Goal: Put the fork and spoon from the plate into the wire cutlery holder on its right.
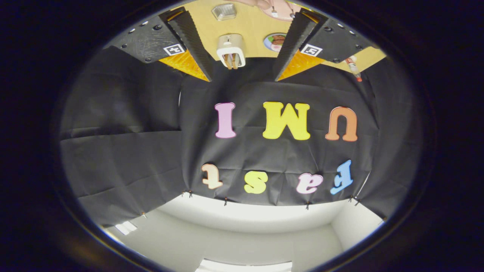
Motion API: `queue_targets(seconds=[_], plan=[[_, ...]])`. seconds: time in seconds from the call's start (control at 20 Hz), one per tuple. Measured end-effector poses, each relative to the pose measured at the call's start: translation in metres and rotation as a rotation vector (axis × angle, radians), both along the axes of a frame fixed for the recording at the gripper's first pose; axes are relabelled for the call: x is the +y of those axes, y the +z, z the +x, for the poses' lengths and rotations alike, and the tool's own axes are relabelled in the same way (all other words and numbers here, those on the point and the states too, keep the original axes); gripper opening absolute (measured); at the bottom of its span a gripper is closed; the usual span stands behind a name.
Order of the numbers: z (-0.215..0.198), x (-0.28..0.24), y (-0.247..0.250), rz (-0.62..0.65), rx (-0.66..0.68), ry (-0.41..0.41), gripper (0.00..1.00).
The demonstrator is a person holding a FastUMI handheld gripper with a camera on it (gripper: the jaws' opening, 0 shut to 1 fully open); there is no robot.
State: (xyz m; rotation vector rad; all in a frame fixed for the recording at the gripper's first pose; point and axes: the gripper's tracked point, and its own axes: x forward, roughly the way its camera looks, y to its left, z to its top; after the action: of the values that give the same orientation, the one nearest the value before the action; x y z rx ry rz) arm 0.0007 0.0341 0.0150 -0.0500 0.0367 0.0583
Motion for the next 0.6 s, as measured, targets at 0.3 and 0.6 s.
queue_targets(seconds=[0.3, 0.6], plan=[[0.01, 0.019, -0.028, -0.001, 0.059, 0.086, 0.95], [0.025, 0.046, -0.104, -0.015, 0.132, 0.173, 0.95]])
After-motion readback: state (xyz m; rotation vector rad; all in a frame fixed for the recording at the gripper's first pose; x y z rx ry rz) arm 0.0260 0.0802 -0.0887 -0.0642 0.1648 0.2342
